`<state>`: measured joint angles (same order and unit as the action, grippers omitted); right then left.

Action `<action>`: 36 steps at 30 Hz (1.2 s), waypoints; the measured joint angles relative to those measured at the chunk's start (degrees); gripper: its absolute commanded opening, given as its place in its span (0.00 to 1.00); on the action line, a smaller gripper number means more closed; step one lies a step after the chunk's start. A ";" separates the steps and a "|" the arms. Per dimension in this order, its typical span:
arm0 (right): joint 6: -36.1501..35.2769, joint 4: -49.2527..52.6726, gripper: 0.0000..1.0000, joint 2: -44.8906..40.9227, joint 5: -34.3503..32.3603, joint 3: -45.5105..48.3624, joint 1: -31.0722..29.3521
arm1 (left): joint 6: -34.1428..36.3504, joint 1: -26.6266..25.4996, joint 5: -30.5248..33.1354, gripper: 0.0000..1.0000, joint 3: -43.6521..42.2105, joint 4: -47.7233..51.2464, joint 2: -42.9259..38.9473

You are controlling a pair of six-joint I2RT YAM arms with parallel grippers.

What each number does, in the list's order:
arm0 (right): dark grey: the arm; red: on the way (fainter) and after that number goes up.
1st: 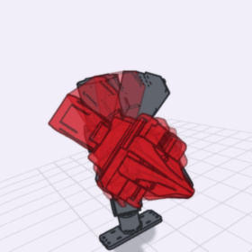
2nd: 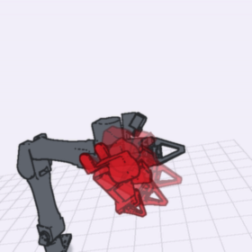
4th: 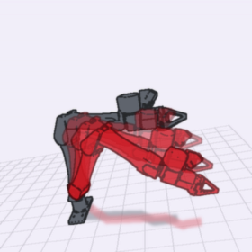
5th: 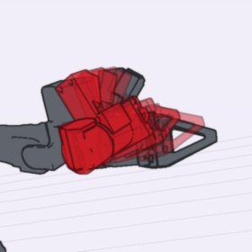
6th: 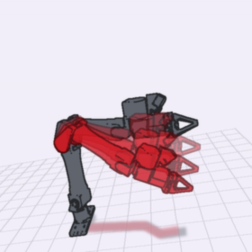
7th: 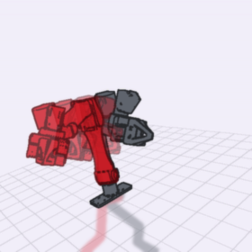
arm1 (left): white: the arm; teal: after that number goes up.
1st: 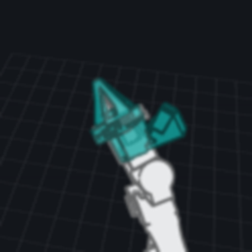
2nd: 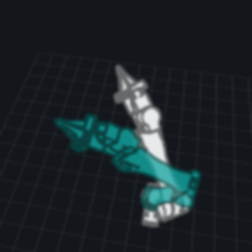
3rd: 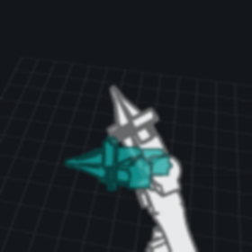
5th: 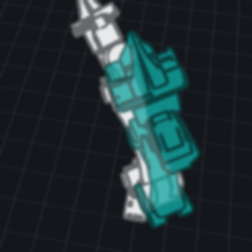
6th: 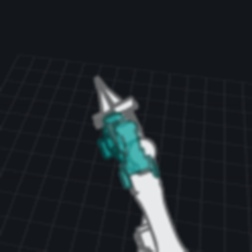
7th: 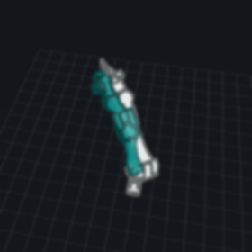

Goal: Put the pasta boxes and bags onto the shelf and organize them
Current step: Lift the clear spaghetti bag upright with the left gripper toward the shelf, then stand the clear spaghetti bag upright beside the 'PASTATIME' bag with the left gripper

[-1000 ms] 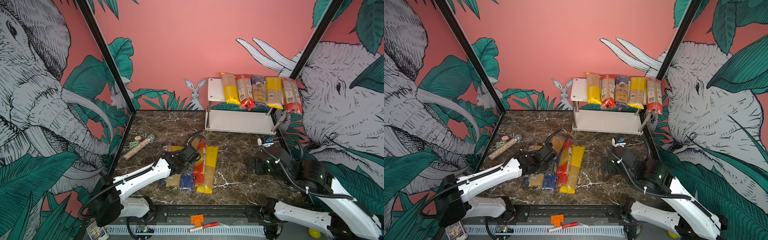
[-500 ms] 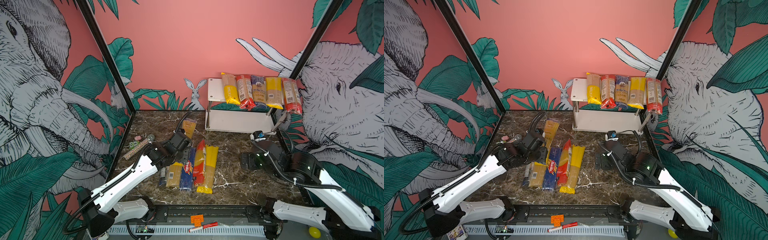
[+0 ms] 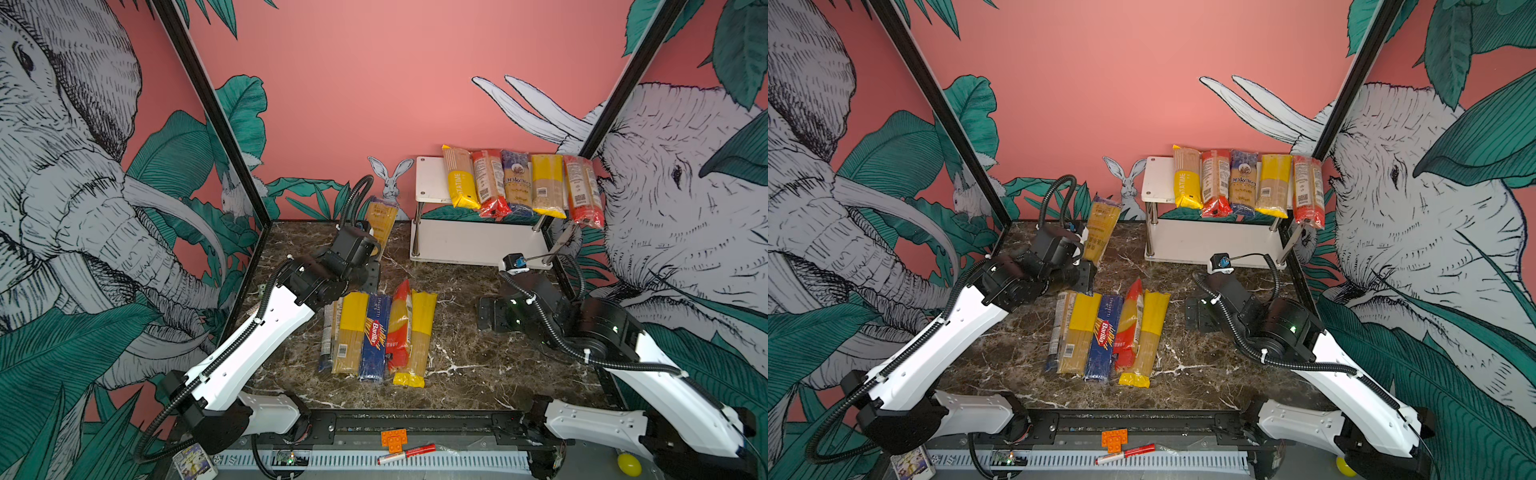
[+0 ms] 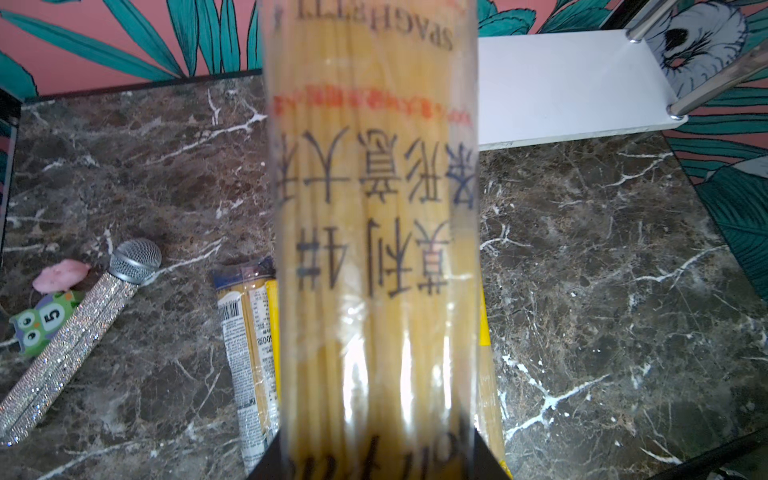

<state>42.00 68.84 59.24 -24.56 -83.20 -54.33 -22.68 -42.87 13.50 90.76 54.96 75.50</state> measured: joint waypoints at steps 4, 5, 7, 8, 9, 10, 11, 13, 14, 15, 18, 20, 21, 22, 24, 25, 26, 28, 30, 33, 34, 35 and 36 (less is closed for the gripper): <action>0.74 -0.57 0.99 0.02 -0.37 0.00 0.00 | 2.10 0.96 -1.25 0.00 4.83 0.57 1.90; 1.01 -0.59 0.99 0.09 -0.39 0.00 0.00 | 2.45 1.36 -1.62 0.00 5.90 0.72 2.27; 1.36 -0.66 0.99 0.39 -0.52 -0.02 0.00 | 3.13 2.54 -2.32 0.00 7.87 1.09 2.89; 1.49 -0.61 0.99 0.74 -0.55 -0.13 0.00 | 3.32 3.17 -2.75 0.00 8.76 1.29 3.15; 1.57 -0.57 0.99 1.18 -0.57 -0.35 0.00 | 3.52 3.96 -3.08 0.00 9.75 1.44 3.52; 1.60 -0.55 0.99 1.79 -0.57 -0.79 0.00 | 3.78 4.72 -3.43 0.00 10.80 1.53 3.98; 1.62 -0.57 0.99 2.47 -0.59 -1.29 0.00 | 3.91 5.27 -3.65 0.00 11.69 1.51 4.42; 1.62 -0.59 0.99 3.67 -0.63 -2.38 0.02 | 4.26 6.49 -4.28 0.00 13.55 1.49 5.51; 1.60 -0.55 0.99 4.46 -0.66 -3.13 0.02 | 4.31 7.10 -4.70 0.00 14.58 1.42 6.21; 1.55 -0.55 0.99 5.05 -0.72 -3.82 0.13 | 4.33 7.56 -5.14 0.00 15.43 1.31 6.86; 1.31 -0.46 0.99 7.56 -0.79 -6.75 0.50 | 4.44 8.68 -6.80 0.00 17.53 0.85 8.79; 1.07 -0.55 0.99 9.22 -0.81 -8.59 0.74 | 4.52 9.49 -8.24 0.00 18.97 0.68 10.25; 1.01 -0.61 0.99 9.86 -0.83 -9.16 0.87 | 4.55 9.86 -8.81 0.00 19.54 0.57 10.82; 0.81 -0.76 0.99 10.56 -0.83 -9.68 1.09 | 4.52 10.19 -9.57 0.00 20.22 0.48 11.52; 0.55 -1.07 0.99 11.72 -0.76 -10.23 1.60 | 4.55 11.02 -11.17 0.00 21.70 0.39 12.83; 0.24 -1.36 0.99 12.33 -0.72 -10.36 1.97 | 4.57 11.58 -11.96 0.00 22.51 0.33 13.53; 0.09 -1.62 0.99 12.85 -0.68 -10.40 2.23 | 4.57 12.07 -12.66 0.00 23.08 0.13 14.05; -0.22 -2.43 0.99 14.23 -0.44 -10.49 2.95 | 4.57 13.27 -13.94 0.00 24.26 -0.33 15.04; -0.46 -3.21 0.99 15.85 -0.22 -10.88 3.56 | 4.55 14.60 -15.37 0.00 25.11 -0.83 15.80; -0.94 -4.96 0.99 18.21 -0.04 -11.85 4.42 | 4.26 16.74 -17.68 0.00 27.34 -1.09 17.44; -1.16 -5.51 0.99 19.04 0.02 -12.35 4.74 | 4.09 17.46 -18.58 0.00 28.33 -1.40 18.21; -1.33 -5.95 0.99 19.69 0.07 -12.79 5.03 | 4.04 18.01 -19.17 0.00 29.03 -1.79 18.78; -1.53 -6.43 0.99 20.52 0.11 -13.42 5.40 | 3.87 18.51 -19.71 0.00 29.75 -2.45 19.45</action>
<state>40.47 62.41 79.77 -24.45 -96.62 -48.93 -18.81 -24.36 -6.22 120.51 52.51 94.96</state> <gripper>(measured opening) 0.989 0.385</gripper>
